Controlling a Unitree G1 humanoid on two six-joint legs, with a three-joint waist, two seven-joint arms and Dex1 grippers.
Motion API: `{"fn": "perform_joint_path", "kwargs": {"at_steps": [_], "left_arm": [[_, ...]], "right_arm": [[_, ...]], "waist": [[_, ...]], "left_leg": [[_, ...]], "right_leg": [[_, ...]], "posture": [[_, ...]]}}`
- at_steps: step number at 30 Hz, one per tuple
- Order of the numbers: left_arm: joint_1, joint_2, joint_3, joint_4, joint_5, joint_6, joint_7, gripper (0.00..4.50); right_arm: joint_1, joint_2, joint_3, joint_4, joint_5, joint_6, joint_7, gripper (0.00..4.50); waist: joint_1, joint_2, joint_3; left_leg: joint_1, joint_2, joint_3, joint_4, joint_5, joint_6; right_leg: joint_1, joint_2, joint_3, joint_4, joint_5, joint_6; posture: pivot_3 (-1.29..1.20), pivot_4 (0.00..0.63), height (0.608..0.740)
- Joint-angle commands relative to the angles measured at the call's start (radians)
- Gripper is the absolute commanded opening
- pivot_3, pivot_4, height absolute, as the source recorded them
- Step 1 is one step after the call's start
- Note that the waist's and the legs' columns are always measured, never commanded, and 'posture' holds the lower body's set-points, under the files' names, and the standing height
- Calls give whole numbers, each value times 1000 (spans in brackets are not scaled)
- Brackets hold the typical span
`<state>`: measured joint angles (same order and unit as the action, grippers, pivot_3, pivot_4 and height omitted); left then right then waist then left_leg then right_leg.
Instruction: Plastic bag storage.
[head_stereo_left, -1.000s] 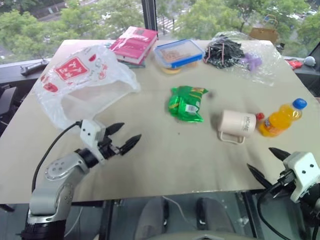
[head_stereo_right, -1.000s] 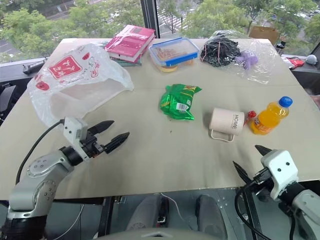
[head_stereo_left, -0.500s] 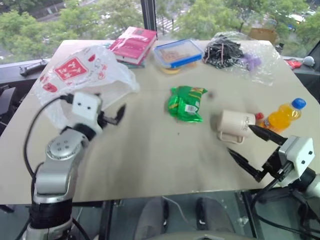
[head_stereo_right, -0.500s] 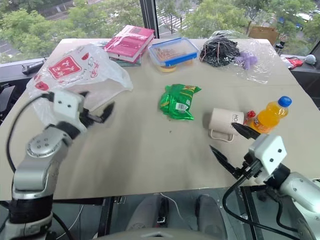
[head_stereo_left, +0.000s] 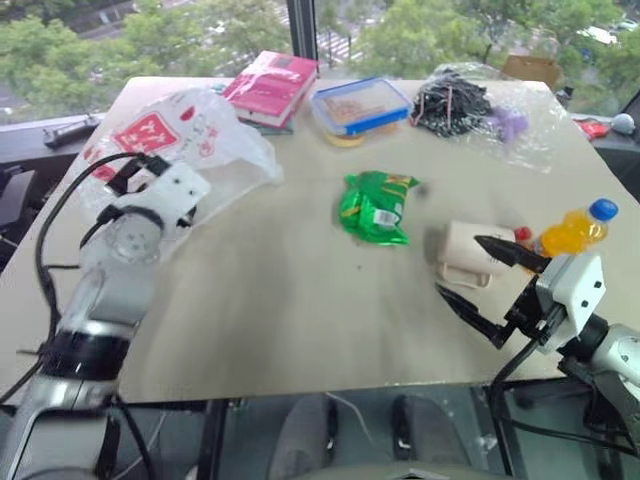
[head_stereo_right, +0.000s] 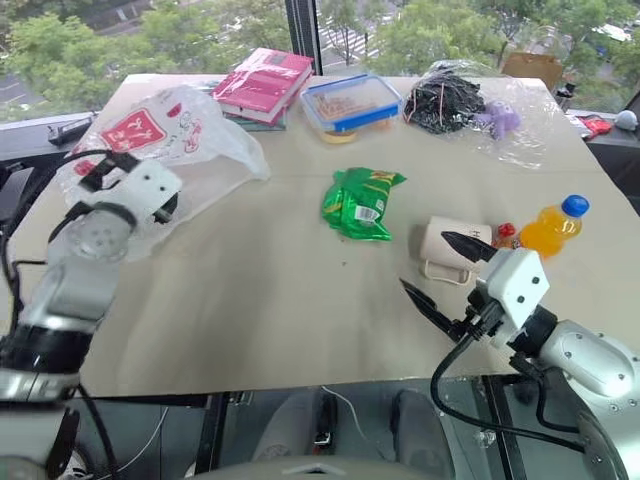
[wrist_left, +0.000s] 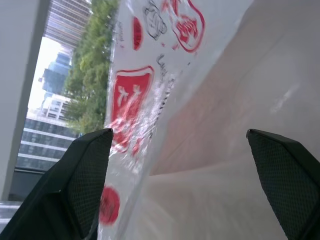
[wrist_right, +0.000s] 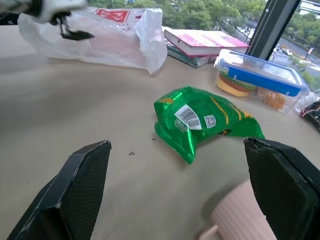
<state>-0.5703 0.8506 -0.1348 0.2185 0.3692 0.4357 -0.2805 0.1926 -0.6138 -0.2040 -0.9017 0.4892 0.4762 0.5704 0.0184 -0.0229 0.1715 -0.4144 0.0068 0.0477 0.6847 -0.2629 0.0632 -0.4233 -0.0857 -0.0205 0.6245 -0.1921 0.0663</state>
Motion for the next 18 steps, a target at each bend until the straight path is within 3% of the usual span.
{"fn": "perform_joint_path", "kwargs": {"at_steps": [1,3,6,7,8,11,13,16,18], "left_arm": [[-119,-12,-53,192,68,-91,18,4249],[-190,-16,-80,329,89,-154,32,3711],[-260,-18,-97,476,93,-240,33,2361],[-279,-29,-57,509,34,-258,-8,1659],[-289,-42,-10,519,-36,-261,-65,1399],[-285,-81,144,453,-280,-147,-283,17],[-265,-78,203,389,-370,-68,-370,17],[-194,-57,296,178,-579,211,-546,17],[-170,-63,347,65,-674,352,-568,17]], "right_arm": [[3,2,-2,-31,-4,-10,-19,4486],[5,4,3,-35,-7,-9,-29,4500],[9,6,6,-42,-9,-10,-40,4500],[14,7,9,-43,-15,-11,-46,4500],[19,8,12,-45,-19,-12,-51,4500],[28,12,19,-50,-29,-11,-64,4500],[29,12,24,-49,-33,-12,-70,4500],[29,14,32,-38,-41,-19,-71,4500],[20,12,39,-26,-44,-22,-67,4500]], "waist": [[-2,-1,0],[-4,-2,1],[-7,-3,2],[-7,-3,2],[-5,-3,2],[-4,-4,1],[-5,-4,2],[-7,-4,2],[-10,-4,2]], "left_leg": [[0,0,0,0,0,0],[-1,0,0,0,0,0],[-1,0,1,0,0,0],[-1,0,1,0,0,0],[-1,0,1,0,0,0],[-1,2,0,1,0,0],[-2,3,0,2,0,0],[-1,3,0,2,1,-1],[-1,3,0,2,2,-4]], "right_leg": [[0,0,0,0,0,0],[0,0,0,-1,0,1],[0,1,0,-1,0,1],[0,1,0,0,0,1],[0,1,0,0,0,1],[0,0,0,0,0,1],[0,0,-1,0,0,1],[0,0,0,1,0,1],[0,0,0,1,0,1]], "posture": [[0,150,740],[0,150,740],[0,150,740],[0,150,740],[0,150,740],[0,150,740],[0,150,740],[0,150,740],[0,150,740]]}}
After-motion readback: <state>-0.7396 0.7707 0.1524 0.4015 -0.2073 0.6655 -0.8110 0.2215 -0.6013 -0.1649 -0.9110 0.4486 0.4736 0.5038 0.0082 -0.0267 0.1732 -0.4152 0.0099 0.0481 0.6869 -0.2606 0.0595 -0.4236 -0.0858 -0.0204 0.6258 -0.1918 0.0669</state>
